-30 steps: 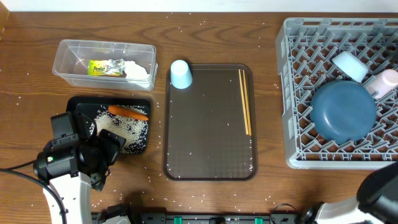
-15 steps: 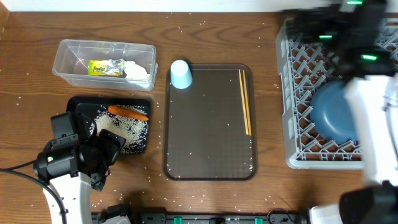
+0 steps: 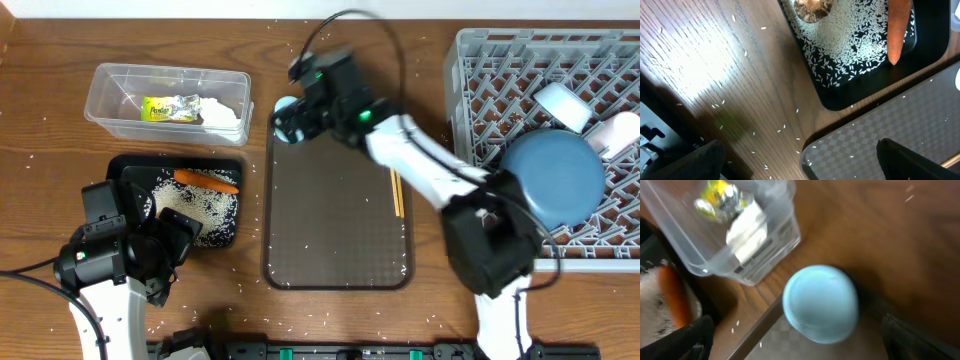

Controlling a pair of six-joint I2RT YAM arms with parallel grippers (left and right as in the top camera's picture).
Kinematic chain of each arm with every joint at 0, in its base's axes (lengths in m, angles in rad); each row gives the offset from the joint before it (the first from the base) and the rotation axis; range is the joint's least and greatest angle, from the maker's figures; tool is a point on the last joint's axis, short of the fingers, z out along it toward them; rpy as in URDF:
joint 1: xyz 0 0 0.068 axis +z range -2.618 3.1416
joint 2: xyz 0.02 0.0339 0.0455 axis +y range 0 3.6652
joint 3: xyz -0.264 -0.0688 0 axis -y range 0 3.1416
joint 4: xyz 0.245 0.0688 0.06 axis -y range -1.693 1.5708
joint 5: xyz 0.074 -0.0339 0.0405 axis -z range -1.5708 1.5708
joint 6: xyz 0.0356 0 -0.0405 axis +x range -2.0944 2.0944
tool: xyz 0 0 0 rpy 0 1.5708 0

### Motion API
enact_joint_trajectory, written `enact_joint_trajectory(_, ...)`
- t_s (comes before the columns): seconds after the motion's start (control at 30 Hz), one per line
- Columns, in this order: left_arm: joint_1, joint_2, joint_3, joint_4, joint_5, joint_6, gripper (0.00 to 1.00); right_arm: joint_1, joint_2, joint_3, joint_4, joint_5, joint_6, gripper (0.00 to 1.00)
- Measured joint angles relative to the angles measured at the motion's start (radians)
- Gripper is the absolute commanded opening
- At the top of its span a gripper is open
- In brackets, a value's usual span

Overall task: Sort waste into correct bins and load items into the dishwasher rack
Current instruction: 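Move the right gripper to the blue cup and grasp it, then carry the blue cup right and drop it into the rack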

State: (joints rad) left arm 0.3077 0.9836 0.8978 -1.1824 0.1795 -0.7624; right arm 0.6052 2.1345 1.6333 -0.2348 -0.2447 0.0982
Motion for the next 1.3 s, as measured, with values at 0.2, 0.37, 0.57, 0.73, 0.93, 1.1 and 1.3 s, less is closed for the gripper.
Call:
enact_joint_trajectory(0.2, 0.000, 0.000, 0.000, 0.000, 0.000, 0.000, 0.98, 0.043, 0.054, 0.018, 0.031, 0.104, -0.001, 0.99)
enact_joint_trajectory(0.37, 0.000, 0.000, 0.000, 0.000, 0.000, 0.000, 0.98, 0.043, 0.085, 0.024, 0.081, 0.156, -0.001, 0.99)
enact_joint_trajectory(0.57, 0.000, 0.000, 0.000, 0.000, 0.000, 0.000, 0.98, 0.036, 0.132, 0.029, 0.161, 0.175, 0.000, 0.99)
enact_joint_trajectory(0.73, 0.000, 0.000, 0.000, 0.000, 0.000, 0.000, 0.98, 0.035, 0.184, 0.032, 0.208, 0.180, 0.016, 0.99)
enact_joint_trajectory(0.93, 0.000, 0.000, 0.000, 0.000, 0.000, 0.000, 0.98, 0.035, 0.211, 0.032, 0.227, 0.183, 0.031, 0.80)
enact_joint_trajectory(1.1, 0.000, 0.000, 0.000, 0.000, 0.000, 0.000, 0.98, 0.035, 0.212, 0.037, 0.227, 0.186, 0.042, 0.66)
enact_joint_trajectory(1.3, 0.000, 0.000, 0.000, 0.000, 0.000, 0.000, 0.98, 0.024, 0.212, 0.078, 0.146, 0.185, 0.051, 0.57)
